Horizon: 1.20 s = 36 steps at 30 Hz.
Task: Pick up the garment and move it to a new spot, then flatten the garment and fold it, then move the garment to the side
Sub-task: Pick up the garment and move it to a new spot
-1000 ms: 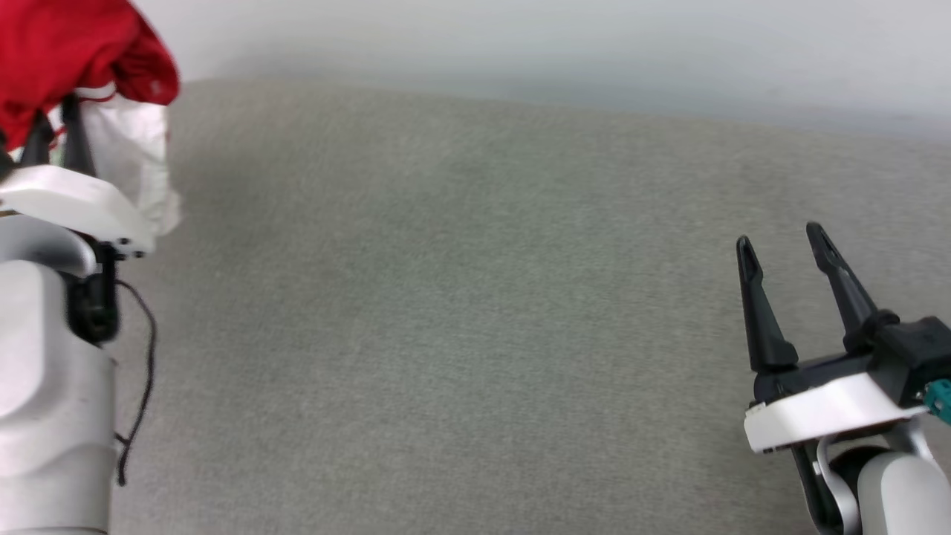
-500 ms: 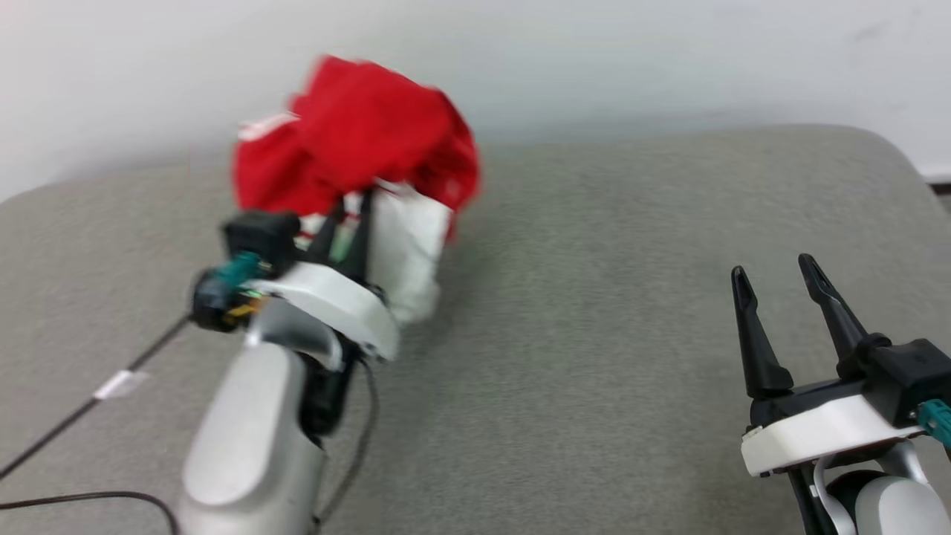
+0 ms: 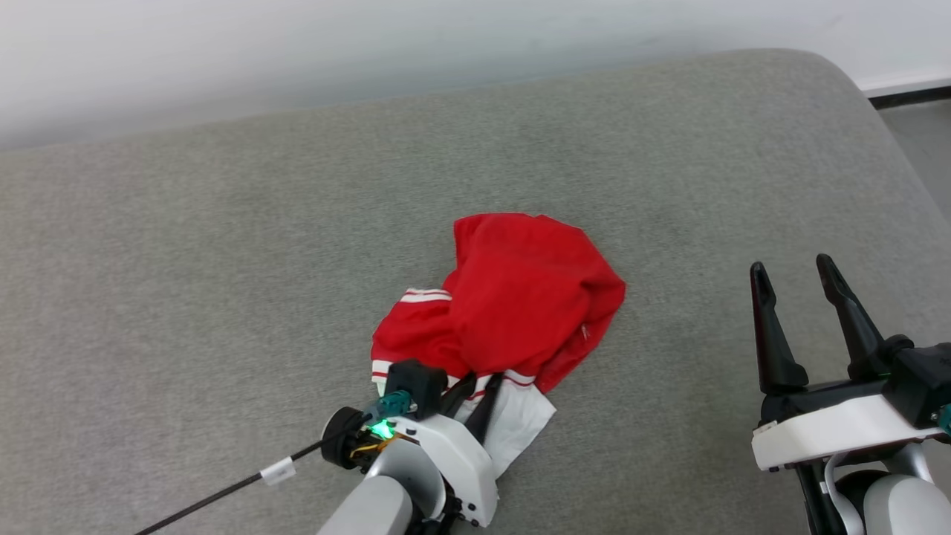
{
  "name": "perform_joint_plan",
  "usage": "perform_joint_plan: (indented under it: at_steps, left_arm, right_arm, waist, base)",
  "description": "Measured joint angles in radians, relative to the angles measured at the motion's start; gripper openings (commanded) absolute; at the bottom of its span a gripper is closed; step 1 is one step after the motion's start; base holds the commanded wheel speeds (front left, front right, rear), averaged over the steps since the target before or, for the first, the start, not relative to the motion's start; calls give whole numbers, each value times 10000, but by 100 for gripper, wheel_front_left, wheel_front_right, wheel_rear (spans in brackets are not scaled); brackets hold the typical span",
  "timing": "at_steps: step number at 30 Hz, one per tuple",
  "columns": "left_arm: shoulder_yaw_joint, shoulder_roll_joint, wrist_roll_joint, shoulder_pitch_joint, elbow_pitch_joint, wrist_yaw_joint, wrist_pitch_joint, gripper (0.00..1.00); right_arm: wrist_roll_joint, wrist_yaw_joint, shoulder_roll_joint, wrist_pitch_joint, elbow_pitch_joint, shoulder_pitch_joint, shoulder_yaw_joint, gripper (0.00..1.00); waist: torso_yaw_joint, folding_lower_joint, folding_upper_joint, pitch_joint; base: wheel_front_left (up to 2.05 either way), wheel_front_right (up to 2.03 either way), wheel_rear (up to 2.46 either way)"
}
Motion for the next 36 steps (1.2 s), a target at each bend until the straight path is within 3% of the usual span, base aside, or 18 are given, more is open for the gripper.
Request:
perform_joint_plan:
  at_steps: [1, 7, 14, 23, 29, 36]
  left_arm:
    - [-148, -4, -4, -1, -48, 40, -128, 100]
    - [-644, -2, -25, -323, -849, 433, -1118, 100]
    - [-109, 29, -61, -327, -1685, 1151, -1946, 100]
    - [1360, 1179, -213, 810, -2322, 2069, -2167, 100]
    - [1852, 1975, -207, 1602, -2897, 2220, -2194, 100]
    - [1818, 2188, -313, 2018, -3515, 2247, -1910, 100]
  right_arm:
    - [6, -2, 0, -10, 50, -8, -25, 100]
    - [-8, 0, 6, -90, 255, -50, -128, 100]
    - [-184, 0, 10, 105, 184, 138, -205, 100]
    - [-215, 0, 10, 378, -40, 665, -422, 100]
    - [-148, 0, 8, 533, -31, 977, -600, 100]
    - [-33, 0, 8, 706, -132, 1246, -660, 100]
  waist:
    - [60, 0, 0, 15]
    - [572, 0, 0, -243]
    - [1195, 0, 0, -916]
    - [1723, -1, 0, -1616]
    - [1860, 0, 0, -1891]
    - [1800, 0, 0, -1918]
  base:
    - [0, 0, 0]
    - [0, 0, 0]
    - [0, 0, 0]
    - [0, 0, 0]
    - [0, 0, 0]
    - [0, 0, 0]
